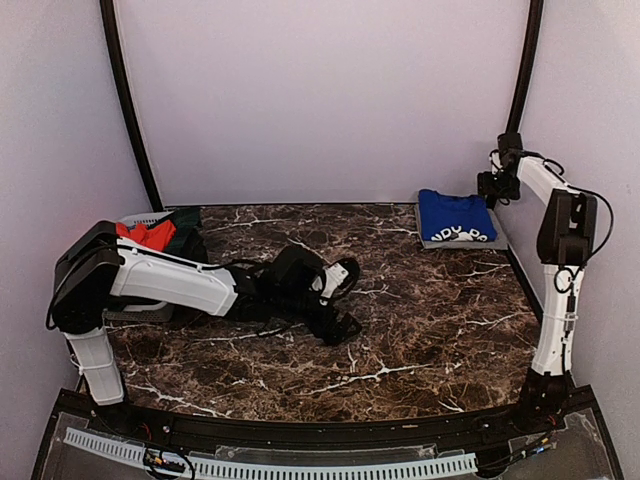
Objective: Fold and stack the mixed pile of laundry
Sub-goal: Place the square-folded T-shirt at the corner of the board, then adjust the square-folded T-shirt at the corner of the board.
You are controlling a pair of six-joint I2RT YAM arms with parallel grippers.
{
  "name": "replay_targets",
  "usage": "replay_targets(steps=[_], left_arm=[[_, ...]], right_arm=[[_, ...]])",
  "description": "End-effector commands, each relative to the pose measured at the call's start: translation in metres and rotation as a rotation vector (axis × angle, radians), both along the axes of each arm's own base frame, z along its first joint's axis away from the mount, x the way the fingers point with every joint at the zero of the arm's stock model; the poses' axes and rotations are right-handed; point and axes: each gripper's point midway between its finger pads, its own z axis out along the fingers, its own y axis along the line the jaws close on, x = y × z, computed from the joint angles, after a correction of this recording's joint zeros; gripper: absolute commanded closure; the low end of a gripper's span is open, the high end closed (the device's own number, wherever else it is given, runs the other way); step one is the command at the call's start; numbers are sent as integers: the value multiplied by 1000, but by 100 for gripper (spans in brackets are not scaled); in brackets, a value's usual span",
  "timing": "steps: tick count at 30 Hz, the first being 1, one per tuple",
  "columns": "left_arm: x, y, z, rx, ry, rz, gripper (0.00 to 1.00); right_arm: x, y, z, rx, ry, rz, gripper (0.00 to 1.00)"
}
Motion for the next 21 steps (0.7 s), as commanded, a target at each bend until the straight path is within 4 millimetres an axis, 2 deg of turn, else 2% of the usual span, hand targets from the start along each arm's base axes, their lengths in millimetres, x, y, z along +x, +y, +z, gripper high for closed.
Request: replay_targets(steps=[1, 2, 3, 4, 7, 8, 9, 10, 11, 12, 13, 14, 17, 18, 21], left_arm=[[28, 22, 46, -82, -16, 145, 1], [33, 26, 50, -82, 3, 176, 1], [42, 36, 51, -69, 18, 211, 1], [48, 39, 60, -80, 28, 236, 1], [69, 60, 77, -69, 49, 307, 1], [76, 61, 94, -95, 37, 318, 1], [82, 69, 98, -89, 48, 337, 1], [88, 71, 116, -119, 36, 346, 1], [95, 79, 122, -123, 48, 361, 1], [100, 82, 141, -156, 36, 373, 1], [107, 91, 146, -156, 37, 404, 1], [112, 95, 162, -184, 27, 423, 1], [124, 118, 181, -209, 38, 487, 1], [126, 122, 189, -221, 32, 495, 1], [122, 126, 193, -236, 38, 496, 1]], right_arm=[[-6, 45, 68, 187, -146, 128, 16], [-9, 51, 75, 214, -157, 145, 13], [-11, 59, 82, 244, -172, 169, 6], [-15, 66, 89, 267, -183, 187, 2], [-28, 86, 114, 310, -226, 239, 1], [-34, 95, 123, 320, -240, 260, 2], [-38, 103, 129, 329, -247, 282, 1], [-44, 112, 134, 339, -249, 301, 1], [-50, 123, 141, 348, -253, 324, 1], [-56, 130, 145, 358, -255, 341, 1], [-64, 151, 148, 369, -250, 386, 1], [-73, 160, 150, 373, -244, 405, 1], [-92, 177, 140, 416, -216, 431, 1], [-95, 177, 131, 431, -196, 422, 1], [-100, 163, 90, 442, -104, 332, 2]])
